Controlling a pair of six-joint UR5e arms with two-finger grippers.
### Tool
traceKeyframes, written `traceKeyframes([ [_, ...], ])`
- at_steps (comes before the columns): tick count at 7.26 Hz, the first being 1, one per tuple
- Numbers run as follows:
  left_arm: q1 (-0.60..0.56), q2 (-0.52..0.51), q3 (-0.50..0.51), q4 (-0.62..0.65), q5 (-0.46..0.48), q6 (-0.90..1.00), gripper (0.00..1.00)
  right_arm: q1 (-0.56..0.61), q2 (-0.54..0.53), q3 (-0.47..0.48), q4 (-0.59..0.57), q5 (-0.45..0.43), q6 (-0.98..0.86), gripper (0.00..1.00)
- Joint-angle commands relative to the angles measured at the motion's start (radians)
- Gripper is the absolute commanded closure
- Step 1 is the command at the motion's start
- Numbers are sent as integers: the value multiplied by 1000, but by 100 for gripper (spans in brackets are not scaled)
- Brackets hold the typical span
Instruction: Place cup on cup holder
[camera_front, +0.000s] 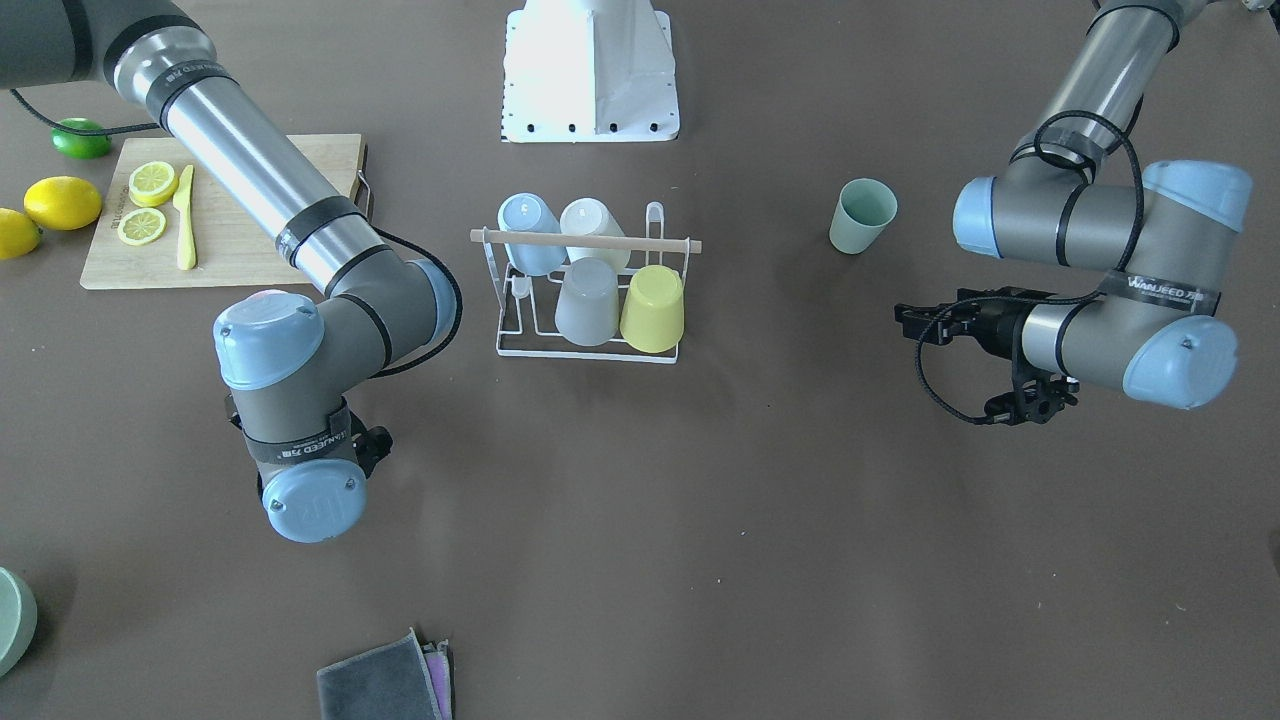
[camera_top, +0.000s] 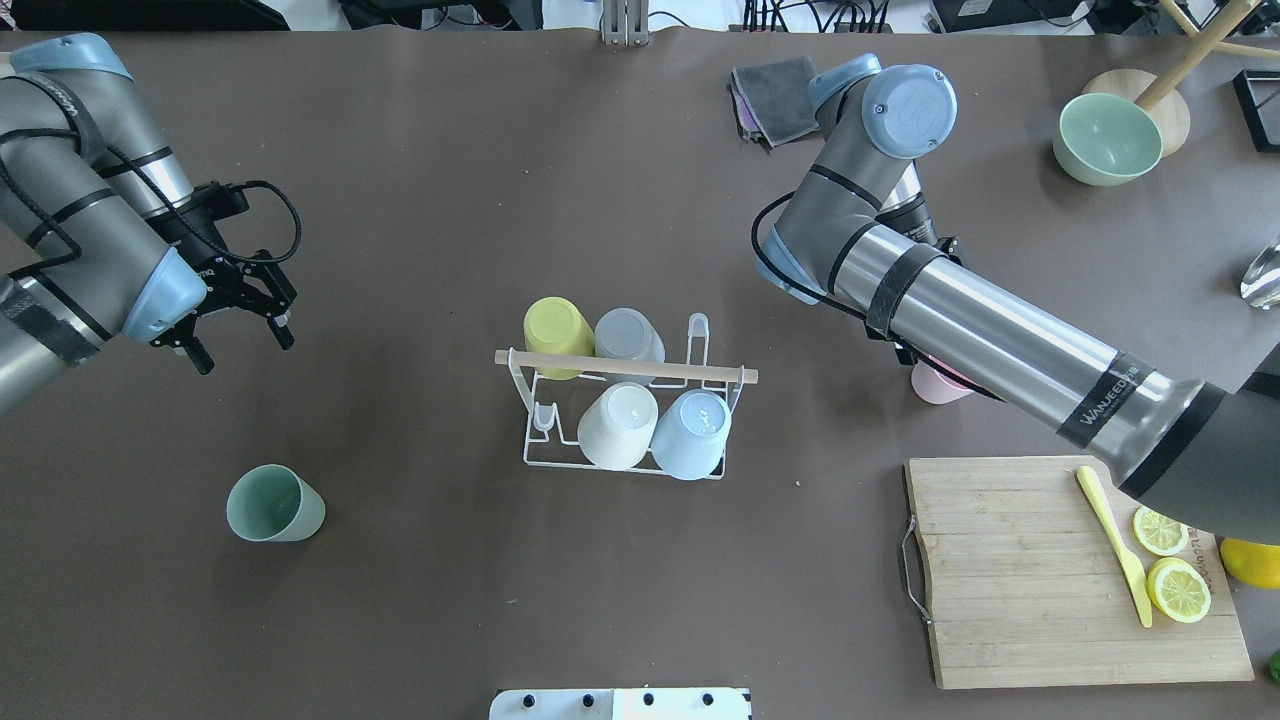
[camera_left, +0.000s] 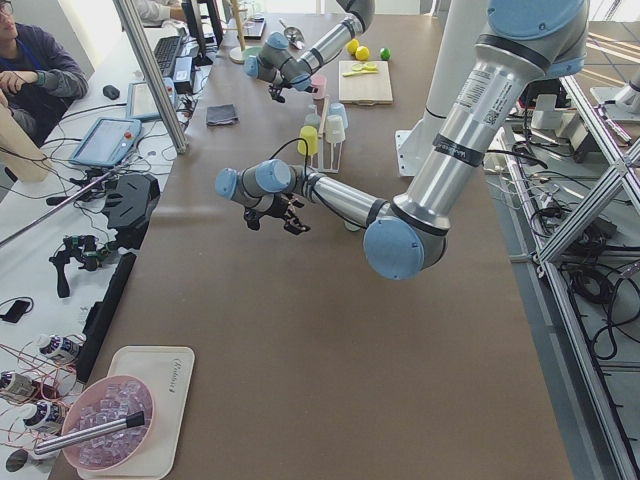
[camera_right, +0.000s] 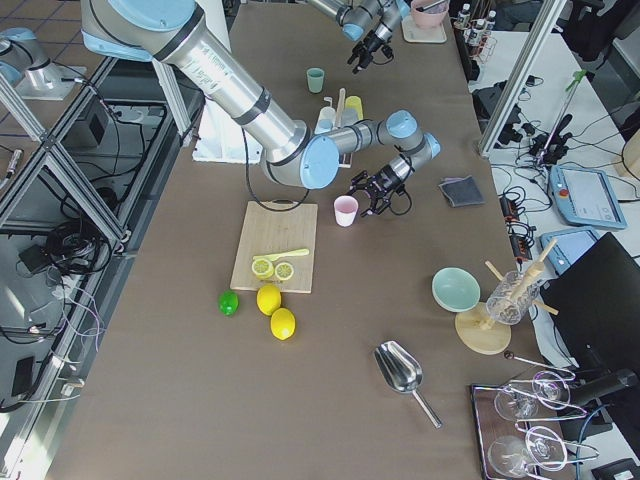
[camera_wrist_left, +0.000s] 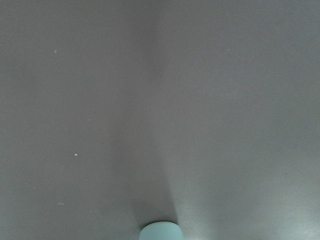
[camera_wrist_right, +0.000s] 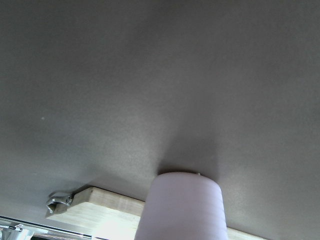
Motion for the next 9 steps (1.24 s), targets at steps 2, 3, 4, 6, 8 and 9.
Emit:
traceKeyframes([
  [2,63,2,41,7,-40,43,3,-5,-1,-26,2,1,-2,5],
  [3,76,2,41,38,-62,69,3,-17,-3,-29,2,1,-2,5],
  [4,86,1,39,47,-68,75,3,-19,-4,-29,2,1,-4,5],
  [6,108,-1,21,110,-79,74,3,-22,-9,-29,2,-3,-14,10],
  [8,126,1,19,118,-79,72,3,-26,-12,-29,2,-8,-16,10],
  [9,138,2,19,130,-79,69,3,-26,-12,-29,2,-8,-17,17],
])
